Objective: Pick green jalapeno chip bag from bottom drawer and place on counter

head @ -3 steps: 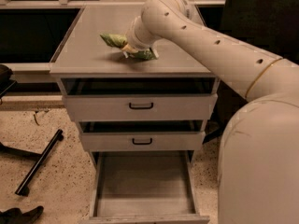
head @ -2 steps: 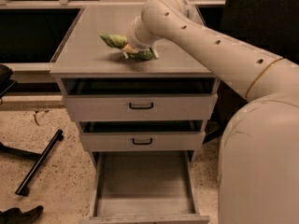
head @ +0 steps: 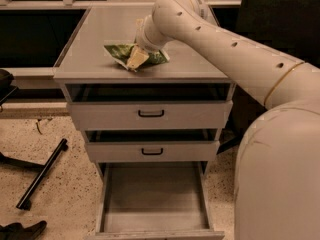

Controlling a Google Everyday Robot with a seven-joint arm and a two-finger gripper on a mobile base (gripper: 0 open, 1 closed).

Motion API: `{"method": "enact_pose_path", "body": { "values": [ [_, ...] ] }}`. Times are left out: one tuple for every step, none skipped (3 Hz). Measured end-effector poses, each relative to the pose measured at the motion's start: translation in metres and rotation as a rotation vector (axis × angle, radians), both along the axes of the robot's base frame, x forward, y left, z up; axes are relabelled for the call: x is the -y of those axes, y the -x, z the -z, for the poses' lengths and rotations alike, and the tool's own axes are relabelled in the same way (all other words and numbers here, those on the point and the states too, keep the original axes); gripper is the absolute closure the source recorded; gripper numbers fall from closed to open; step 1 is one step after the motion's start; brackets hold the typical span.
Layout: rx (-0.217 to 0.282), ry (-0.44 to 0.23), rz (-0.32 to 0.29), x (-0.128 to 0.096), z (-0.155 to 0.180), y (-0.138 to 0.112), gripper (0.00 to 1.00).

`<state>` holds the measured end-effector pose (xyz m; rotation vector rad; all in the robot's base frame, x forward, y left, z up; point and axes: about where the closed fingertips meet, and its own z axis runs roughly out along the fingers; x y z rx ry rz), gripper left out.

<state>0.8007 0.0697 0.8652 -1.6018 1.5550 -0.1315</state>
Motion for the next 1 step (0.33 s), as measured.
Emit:
{"method": "enact_pose_path", "body": {
  "values": [
    [0.000,0.000,0.000,0.0000,0.0000,0.0000,0.00]
  ]
}}
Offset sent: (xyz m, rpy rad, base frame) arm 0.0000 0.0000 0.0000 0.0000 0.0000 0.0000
